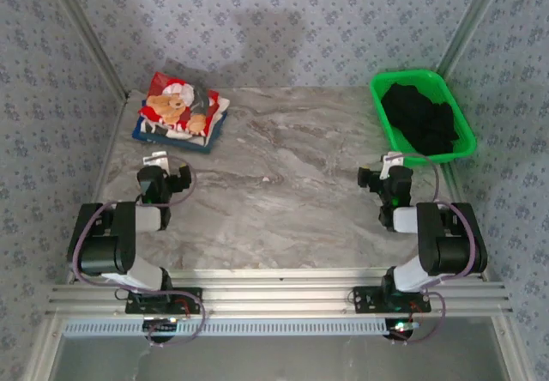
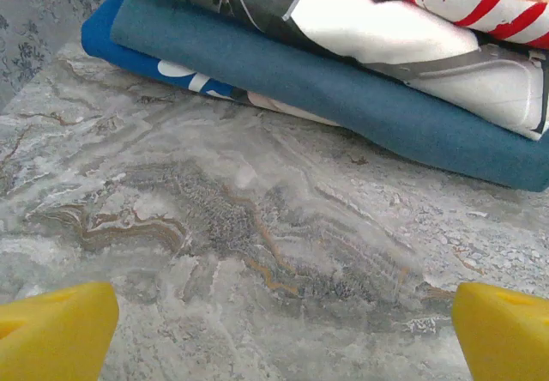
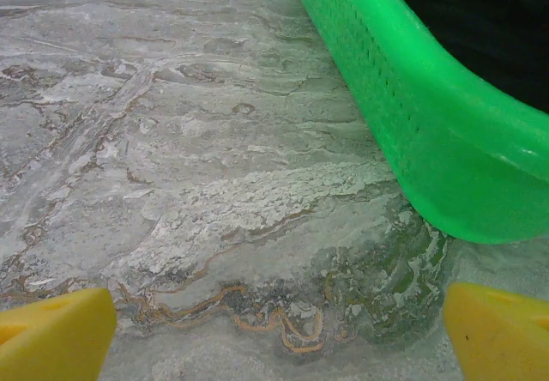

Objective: Fold and stack the t-shirts

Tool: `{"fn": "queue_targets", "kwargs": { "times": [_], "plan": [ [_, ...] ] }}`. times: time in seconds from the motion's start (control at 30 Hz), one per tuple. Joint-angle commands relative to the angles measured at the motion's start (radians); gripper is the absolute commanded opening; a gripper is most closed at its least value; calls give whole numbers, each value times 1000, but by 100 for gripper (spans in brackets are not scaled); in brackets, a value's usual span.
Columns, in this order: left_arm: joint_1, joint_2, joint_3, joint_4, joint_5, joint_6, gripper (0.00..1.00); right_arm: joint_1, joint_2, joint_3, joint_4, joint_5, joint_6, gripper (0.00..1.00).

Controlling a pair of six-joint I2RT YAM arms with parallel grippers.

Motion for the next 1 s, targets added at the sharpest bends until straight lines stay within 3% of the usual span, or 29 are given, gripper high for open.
{"fn": "queue_targets", "kwargs": {
  "times": [0.0,0.87,0.93,0.97],
  "plan": [
    [-8,17,23,48,-9,13,100,-6,17,28,33,23,-18,100],
    [-9,18,23,52,-10,15,100,3,10,32,34,39,-26,100],
    [-47,-35,37,-13,-50,52,100,70,-90,96,-174,147,-68,100],
    [-92,-101,74,-148,-118,73,100,111,-153,154,-332,189,-52,100]
  ]
}}
